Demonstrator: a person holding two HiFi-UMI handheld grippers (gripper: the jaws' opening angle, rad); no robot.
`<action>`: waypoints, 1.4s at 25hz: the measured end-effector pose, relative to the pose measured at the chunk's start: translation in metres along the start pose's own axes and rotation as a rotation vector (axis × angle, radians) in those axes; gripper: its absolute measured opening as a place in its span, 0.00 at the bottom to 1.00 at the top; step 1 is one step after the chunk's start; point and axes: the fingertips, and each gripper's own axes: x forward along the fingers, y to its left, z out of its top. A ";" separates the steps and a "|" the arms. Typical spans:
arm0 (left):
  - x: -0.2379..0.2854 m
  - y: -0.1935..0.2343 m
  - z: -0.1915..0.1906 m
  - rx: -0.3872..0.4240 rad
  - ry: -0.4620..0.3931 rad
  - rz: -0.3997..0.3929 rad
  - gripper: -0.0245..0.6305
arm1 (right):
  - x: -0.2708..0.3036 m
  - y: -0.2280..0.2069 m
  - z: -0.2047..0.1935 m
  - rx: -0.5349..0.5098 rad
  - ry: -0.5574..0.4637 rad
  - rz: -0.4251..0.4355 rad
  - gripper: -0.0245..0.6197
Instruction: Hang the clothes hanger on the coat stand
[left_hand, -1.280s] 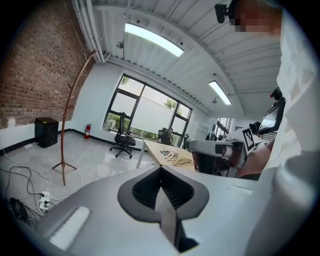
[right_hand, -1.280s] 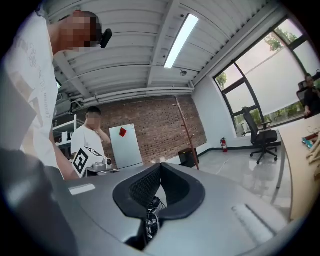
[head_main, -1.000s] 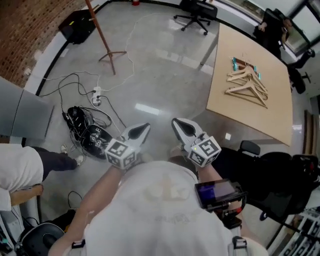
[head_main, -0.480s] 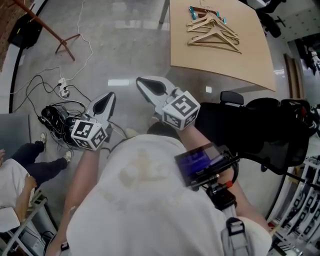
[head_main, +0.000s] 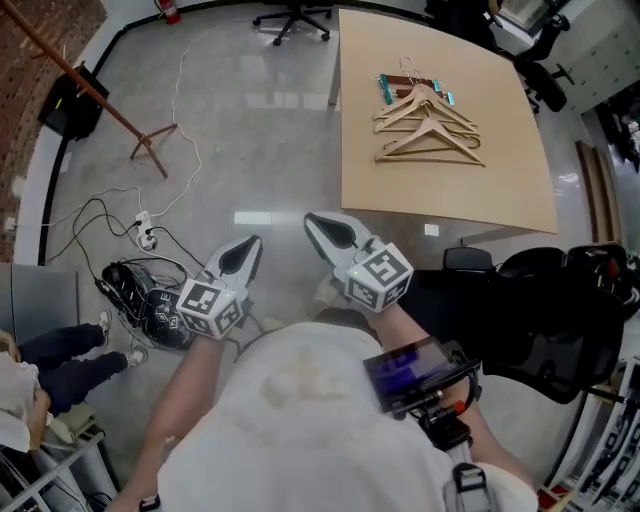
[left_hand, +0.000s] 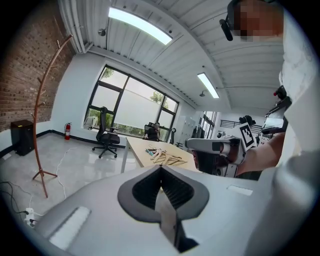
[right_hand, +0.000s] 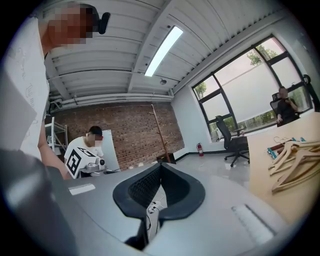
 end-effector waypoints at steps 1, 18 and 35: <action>0.011 -0.002 0.004 0.005 0.003 -0.008 0.04 | -0.002 -0.012 0.003 0.003 -0.001 -0.013 0.06; 0.195 -0.051 0.042 0.051 0.094 -0.108 0.04 | -0.062 -0.185 0.039 0.068 -0.048 -0.175 0.06; 0.326 -0.067 0.048 0.108 0.220 -0.419 0.04 | -0.096 -0.291 0.056 0.111 -0.074 -0.507 0.06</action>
